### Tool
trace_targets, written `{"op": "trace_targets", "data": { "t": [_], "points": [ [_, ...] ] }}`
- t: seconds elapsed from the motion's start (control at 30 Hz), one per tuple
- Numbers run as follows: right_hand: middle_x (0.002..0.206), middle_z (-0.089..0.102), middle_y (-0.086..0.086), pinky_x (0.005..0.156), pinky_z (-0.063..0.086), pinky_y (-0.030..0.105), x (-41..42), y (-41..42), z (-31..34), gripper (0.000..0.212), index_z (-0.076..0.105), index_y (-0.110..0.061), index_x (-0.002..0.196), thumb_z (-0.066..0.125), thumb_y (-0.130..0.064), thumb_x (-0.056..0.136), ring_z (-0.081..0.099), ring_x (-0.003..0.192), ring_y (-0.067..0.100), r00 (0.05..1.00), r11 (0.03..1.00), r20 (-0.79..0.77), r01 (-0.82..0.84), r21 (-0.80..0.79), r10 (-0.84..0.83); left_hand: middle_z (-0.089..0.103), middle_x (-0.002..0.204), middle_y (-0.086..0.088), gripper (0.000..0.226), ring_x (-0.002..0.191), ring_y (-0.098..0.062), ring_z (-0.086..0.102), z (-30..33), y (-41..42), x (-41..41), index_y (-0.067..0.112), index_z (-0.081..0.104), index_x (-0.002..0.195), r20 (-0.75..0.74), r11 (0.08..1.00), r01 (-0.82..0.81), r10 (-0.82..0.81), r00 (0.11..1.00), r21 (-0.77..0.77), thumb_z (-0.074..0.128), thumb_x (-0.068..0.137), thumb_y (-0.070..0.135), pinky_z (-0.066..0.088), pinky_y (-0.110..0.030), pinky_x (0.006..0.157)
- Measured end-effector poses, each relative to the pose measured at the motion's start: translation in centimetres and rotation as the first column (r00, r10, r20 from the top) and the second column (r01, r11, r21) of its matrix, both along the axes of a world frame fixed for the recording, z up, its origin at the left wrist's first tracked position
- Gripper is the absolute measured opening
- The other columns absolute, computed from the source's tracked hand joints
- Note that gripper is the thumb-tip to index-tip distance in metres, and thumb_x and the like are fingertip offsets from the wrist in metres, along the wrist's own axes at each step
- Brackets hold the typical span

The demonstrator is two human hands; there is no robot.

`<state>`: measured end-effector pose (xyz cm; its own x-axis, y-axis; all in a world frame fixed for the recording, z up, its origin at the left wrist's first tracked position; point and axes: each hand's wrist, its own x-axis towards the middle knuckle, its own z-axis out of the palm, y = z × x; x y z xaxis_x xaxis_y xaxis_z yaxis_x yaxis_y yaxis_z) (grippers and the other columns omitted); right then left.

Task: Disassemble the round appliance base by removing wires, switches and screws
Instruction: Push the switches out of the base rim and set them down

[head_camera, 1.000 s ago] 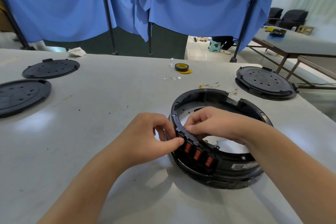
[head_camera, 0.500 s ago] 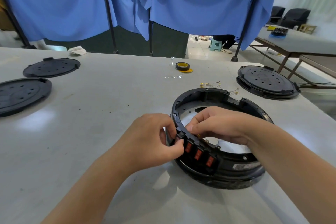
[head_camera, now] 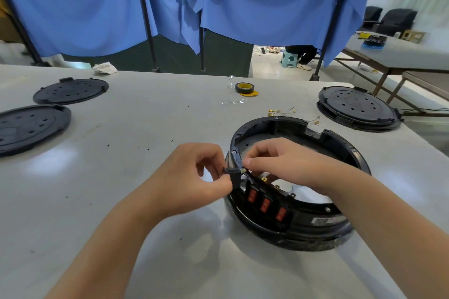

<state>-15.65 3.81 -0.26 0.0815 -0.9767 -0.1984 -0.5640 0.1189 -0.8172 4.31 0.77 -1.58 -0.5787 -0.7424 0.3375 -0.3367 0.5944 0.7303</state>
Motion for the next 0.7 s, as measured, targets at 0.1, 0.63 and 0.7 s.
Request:
{"op": "trace_targets", "data": {
  "t": [0.1,0.63,0.7],
  "points": [
    [0.085,0.073,0.006,0.077,0.056,0.035,0.4,0.1,-0.1,0.026,0.069,-0.022,0.082,0.06,-0.046,0.085,0.066,0.072,0.013,0.997,0.991,-0.069,0.028,-0.132,-0.038,0.066,0.063,0.002,0.018,0.063,-0.017,0.059,0.3,-0.1,0.0,0.017,0.066,0.067,-0.1,0.997,-0.056,0.061,0.993,0.057,0.062,0.064,0.034,0.048,-0.037,0.064],
    [0.066,0.055,-0.007,0.061,0.046,0.027,-0.4,1.2,0.5,0.029,0.063,-0.021,0.078,0.049,-0.042,0.093,0.051,0.058,0.007,0.963,0.992,-0.259,-0.1,-0.081,0.076,0.066,0.077,0.014,0.012,0.066,-0.004,0.059,-4.6,-5.5,-0.2,0.023,0.07,0.094,-0.025,0.88,-0.474,0.474,0.88,-0.014,0.062,0.088,0.028,0.041,-0.019,0.059],
    [0.064,0.057,-0.014,0.062,0.047,0.025,-0.9,1.7,0.6,0.026,0.063,-0.026,0.078,0.05,-0.042,0.093,0.051,0.056,0.0,0.955,0.989,-0.281,-0.122,-0.088,0.093,0.066,0.081,0.013,0.019,0.073,-0.005,0.06,-5.4,-6.3,-0.4,0.02,0.07,0.103,-0.005,0.86,-0.51,0.51,0.86,-0.013,0.061,0.089,0.029,0.042,-0.023,0.065]
  ]
}}
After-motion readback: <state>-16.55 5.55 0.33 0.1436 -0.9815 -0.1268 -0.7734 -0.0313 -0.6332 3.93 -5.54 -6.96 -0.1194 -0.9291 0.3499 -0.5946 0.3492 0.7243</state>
